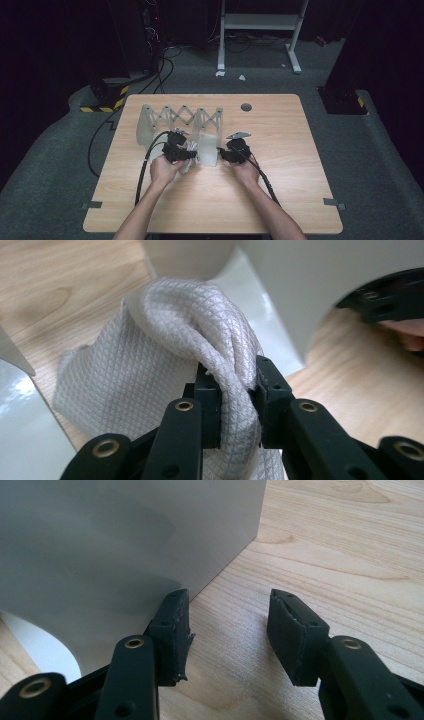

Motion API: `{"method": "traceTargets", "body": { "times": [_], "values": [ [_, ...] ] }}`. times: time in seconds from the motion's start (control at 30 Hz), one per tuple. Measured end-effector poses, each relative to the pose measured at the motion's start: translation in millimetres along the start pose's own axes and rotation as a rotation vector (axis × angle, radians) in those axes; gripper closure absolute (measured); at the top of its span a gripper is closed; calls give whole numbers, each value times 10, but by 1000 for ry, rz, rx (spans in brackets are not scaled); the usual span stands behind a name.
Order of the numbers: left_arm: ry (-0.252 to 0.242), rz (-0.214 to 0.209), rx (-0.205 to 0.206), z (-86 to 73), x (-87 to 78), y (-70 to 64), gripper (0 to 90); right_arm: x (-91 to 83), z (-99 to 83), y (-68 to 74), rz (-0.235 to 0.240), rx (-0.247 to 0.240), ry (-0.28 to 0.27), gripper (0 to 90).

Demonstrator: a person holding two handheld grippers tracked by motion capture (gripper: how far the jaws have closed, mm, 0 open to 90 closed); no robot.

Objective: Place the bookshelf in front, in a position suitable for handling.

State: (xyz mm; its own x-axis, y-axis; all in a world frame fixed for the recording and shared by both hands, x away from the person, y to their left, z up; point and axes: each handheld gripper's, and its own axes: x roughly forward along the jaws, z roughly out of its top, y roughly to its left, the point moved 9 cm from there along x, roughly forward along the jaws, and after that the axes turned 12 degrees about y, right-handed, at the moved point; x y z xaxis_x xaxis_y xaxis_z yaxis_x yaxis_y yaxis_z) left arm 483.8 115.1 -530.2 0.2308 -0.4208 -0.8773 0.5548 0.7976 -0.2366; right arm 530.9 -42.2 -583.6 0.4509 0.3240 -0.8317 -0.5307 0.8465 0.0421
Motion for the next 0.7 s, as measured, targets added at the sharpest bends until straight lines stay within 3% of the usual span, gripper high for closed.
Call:
{"method": "traceTargets", "body": {
  "times": [0.17,0.37,0.53,0.7],
  "values": [
    [-1,-26,43,39,-49,-128,758,8,-13,6,-13,-7,-29,505],
    [-1,-56,96,171,19,-334,757,10,-19,14,-22,-16,-39,506],
    [30,-43,130,260,180,-440,757,6,-19,4,-2,-5,-41,503],
    [60,-15,114,321,418,-408,759,11,-22,18,-27,-24,-37,507]
  ]
}}
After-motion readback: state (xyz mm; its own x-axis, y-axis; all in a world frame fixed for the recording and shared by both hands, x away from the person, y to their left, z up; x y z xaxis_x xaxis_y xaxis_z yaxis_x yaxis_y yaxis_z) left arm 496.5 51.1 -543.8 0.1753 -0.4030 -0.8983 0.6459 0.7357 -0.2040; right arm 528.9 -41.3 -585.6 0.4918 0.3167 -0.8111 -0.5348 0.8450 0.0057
